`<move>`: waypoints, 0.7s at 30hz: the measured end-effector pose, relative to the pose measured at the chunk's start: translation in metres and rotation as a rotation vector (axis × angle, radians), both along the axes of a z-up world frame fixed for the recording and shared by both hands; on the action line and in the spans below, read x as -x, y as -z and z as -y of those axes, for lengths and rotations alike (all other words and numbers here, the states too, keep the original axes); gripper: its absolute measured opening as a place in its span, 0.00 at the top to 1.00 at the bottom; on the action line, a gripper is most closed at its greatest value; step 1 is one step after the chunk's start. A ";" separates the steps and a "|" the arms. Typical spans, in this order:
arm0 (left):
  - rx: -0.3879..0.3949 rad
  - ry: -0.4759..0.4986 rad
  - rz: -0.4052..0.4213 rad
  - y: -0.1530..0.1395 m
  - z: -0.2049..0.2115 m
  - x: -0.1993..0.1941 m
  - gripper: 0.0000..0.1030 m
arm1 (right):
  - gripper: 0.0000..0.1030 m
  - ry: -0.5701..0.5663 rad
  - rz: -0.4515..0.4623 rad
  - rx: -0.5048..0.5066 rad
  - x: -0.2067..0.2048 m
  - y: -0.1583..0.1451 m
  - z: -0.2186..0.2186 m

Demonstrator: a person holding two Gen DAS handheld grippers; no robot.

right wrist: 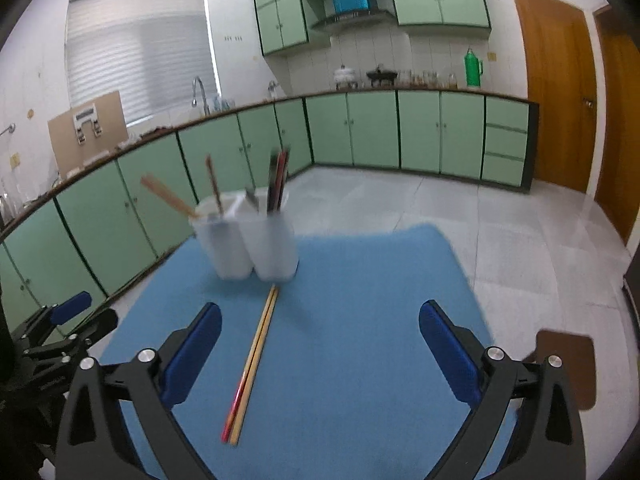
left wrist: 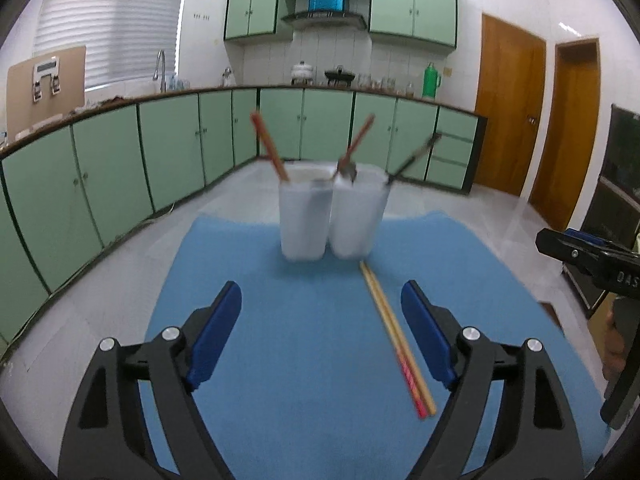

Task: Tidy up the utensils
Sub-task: 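Move both open tools back to the remaining two chopsticks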

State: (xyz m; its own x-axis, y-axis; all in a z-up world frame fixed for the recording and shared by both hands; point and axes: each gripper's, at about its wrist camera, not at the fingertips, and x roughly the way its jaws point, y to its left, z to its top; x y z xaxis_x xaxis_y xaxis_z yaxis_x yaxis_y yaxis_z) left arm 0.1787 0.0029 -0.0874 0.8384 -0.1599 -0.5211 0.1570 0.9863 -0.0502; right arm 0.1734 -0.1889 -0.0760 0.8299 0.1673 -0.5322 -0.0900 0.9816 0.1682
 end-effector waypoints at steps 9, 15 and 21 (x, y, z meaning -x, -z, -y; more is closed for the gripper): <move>-0.052 -0.010 -0.068 0.046 -0.003 0.013 0.23 | 0.06 -0.025 -0.114 -0.003 0.018 0.059 -0.025; -0.063 -0.033 -0.118 0.060 -0.011 0.013 0.23 | 0.06 -0.066 -0.169 0.045 0.026 0.086 -0.043; -0.062 -0.062 -0.139 0.065 -0.018 0.014 0.23 | 0.12 -0.117 -0.215 0.082 0.029 0.100 -0.061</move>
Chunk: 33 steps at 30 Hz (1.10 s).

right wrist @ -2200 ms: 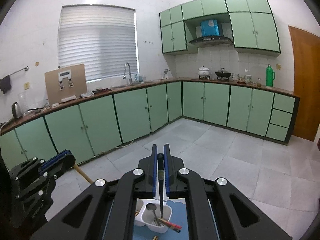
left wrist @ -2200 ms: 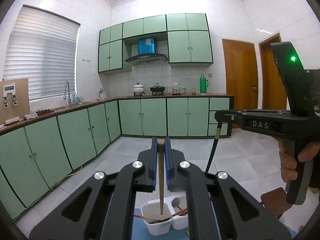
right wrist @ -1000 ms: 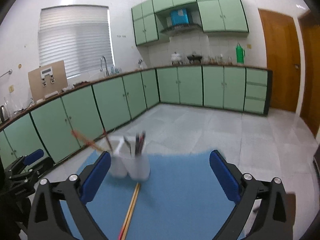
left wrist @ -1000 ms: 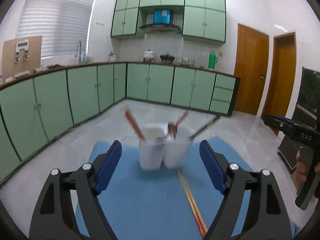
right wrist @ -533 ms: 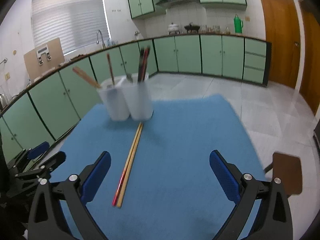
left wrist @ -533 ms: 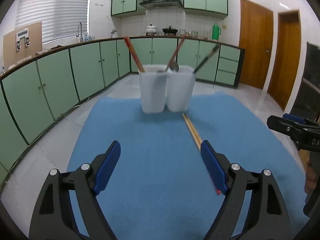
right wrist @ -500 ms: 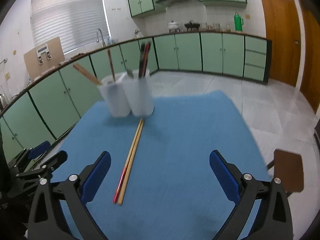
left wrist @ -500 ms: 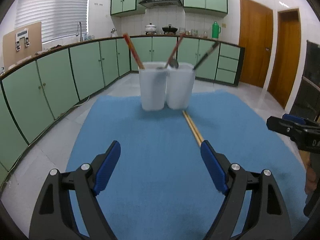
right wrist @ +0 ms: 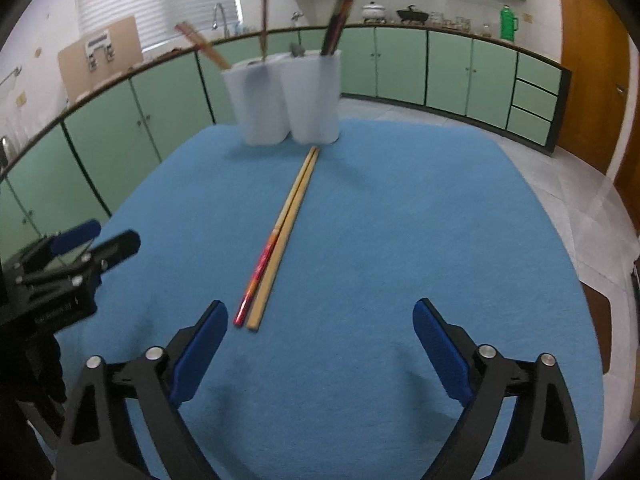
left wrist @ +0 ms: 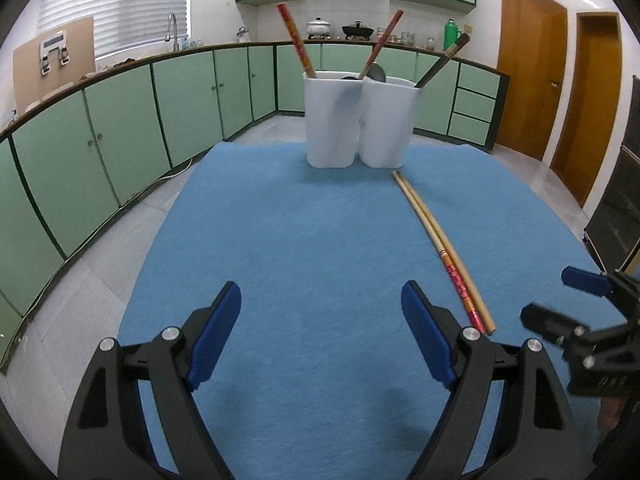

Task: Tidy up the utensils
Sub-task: 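Move both open tools back to the remaining two chopsticks, then grasp the plain wooden chopstick with the right tool while the left tool grasps the red-patterned one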

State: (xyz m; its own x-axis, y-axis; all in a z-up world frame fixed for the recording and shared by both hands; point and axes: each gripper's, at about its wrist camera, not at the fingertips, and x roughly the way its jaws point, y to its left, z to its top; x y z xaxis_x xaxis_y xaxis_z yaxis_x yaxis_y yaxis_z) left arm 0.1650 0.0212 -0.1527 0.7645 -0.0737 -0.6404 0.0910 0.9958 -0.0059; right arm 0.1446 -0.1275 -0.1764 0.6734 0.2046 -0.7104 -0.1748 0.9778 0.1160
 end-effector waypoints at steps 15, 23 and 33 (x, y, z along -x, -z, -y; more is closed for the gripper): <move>0.005 -0.002 -0.017 0.004 0.002 -0.001 0.20 | 0.22 -0.011 -0.069 0.070 -0.008 0.019 -0.013; 0.009 -0.008 -0.023 0.006 0.004 0.000 0.20 | 0.23 0.053 -0.077 0.049 -0.008 0.018 0.009; 0.010 -0.013 -0.024 0.007 0.002 0.000 0.19 | 0.54 -0.024 -0.064 0.071 -0.007 0.018 -0.021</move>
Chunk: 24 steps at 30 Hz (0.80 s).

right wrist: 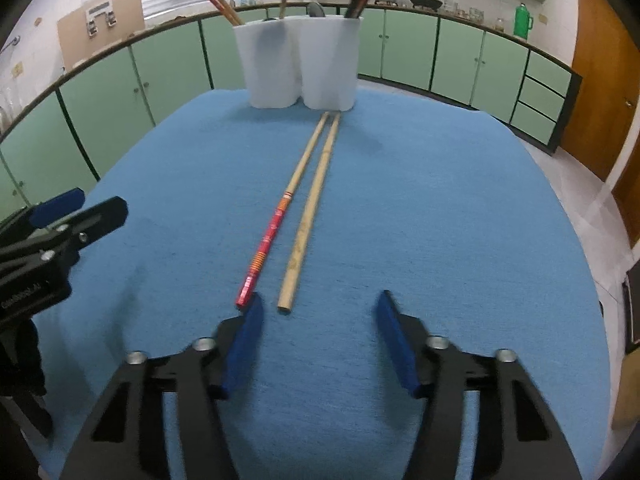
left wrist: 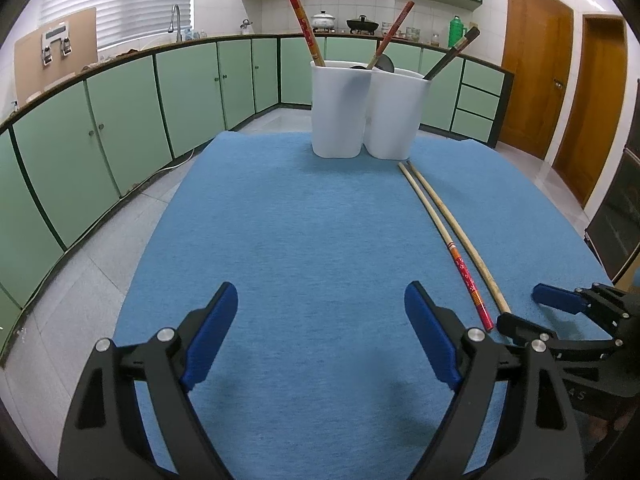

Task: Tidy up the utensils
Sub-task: 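Grasp the plain wooden chopstick with the right tool while the left tool grasps the red-patterned one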

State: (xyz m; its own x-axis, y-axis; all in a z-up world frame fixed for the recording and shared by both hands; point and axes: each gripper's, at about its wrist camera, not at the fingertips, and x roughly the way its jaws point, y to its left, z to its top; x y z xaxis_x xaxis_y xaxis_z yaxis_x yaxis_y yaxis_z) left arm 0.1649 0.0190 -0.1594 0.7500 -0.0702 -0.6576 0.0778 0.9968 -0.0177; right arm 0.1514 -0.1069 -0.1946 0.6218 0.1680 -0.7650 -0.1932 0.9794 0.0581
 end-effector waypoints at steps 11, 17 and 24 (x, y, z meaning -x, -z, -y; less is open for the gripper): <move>0.013 0.027 -0.023 0.003 0.016 0.001 0.19 | 0.93 -0.003 0.000 -0.057 0.002 0.001 0.006; 0.035 0.074 -0.050 0.009 0.047 0.002 0.20 | 0.93 0.073 0.004 -0.065 0.004 -0.001 0.040; 0.016 0.131 -0.101 0.018 0.085 -0.001 0.31 | 0.93 0.117 -0.003 -0.092 0.006 0.000 0.071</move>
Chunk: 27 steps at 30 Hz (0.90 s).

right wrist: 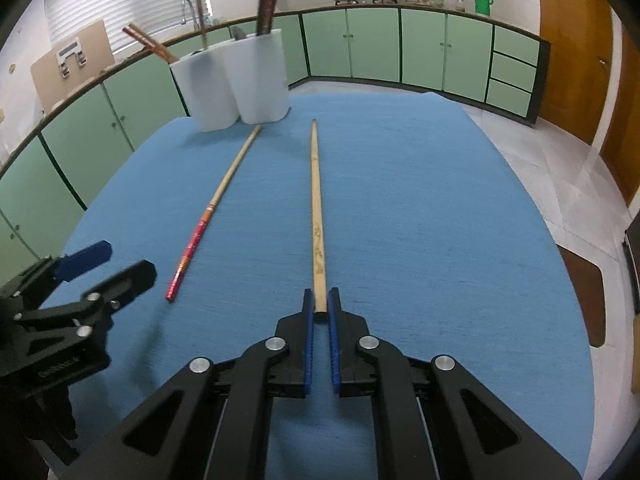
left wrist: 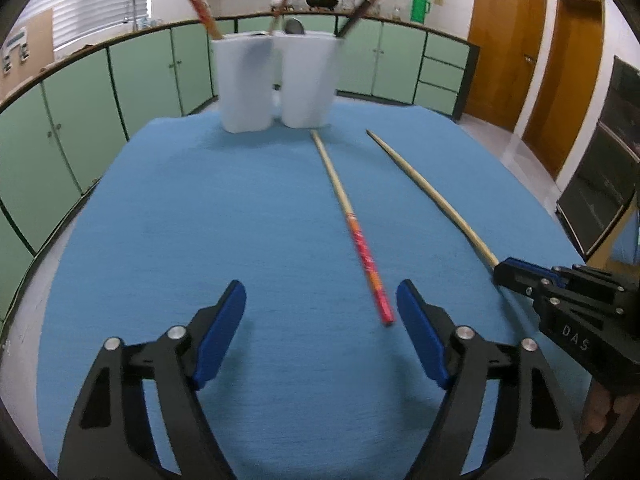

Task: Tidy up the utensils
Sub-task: 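Grasp the plain wooden chopstick with the right tool while the left tool grasps the red-patterned one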

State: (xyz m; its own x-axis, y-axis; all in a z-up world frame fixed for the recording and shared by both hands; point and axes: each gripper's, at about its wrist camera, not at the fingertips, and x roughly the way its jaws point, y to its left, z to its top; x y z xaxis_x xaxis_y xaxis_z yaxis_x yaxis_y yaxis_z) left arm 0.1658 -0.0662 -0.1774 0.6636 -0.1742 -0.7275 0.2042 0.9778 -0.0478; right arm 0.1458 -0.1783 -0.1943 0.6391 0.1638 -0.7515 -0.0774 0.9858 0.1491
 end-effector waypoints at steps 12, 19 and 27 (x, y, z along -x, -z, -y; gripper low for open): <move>-0.025 -0.009 -0.074 0.012 0.027 -0.008 0.66 | 0.93 0.000 0.010 -0.037 -0.004 -0.003 0.013; -0.034 -0.013 -0.071 0.011 0.032 -0.009 0.95 | 0.93 0.009 0.009 -0.050 -0.002 -0.003 0.019; -0.036 -0.019 -0.029 -0.007 0.028 0.001 0.95 | 0.93 -0.003 0.056 -0.017 0.005 -0.020 0.016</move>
State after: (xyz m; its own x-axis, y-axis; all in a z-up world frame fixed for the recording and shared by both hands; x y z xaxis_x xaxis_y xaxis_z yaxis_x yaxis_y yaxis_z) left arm 0.1649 -0.0946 -0.1705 0.6453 -0.1348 -0.7519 0.1844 0.9827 -0.0179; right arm 0.1408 -0.1940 -0.1744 0.6793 0.1779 -0.7120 -0.0885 0.9830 0.1612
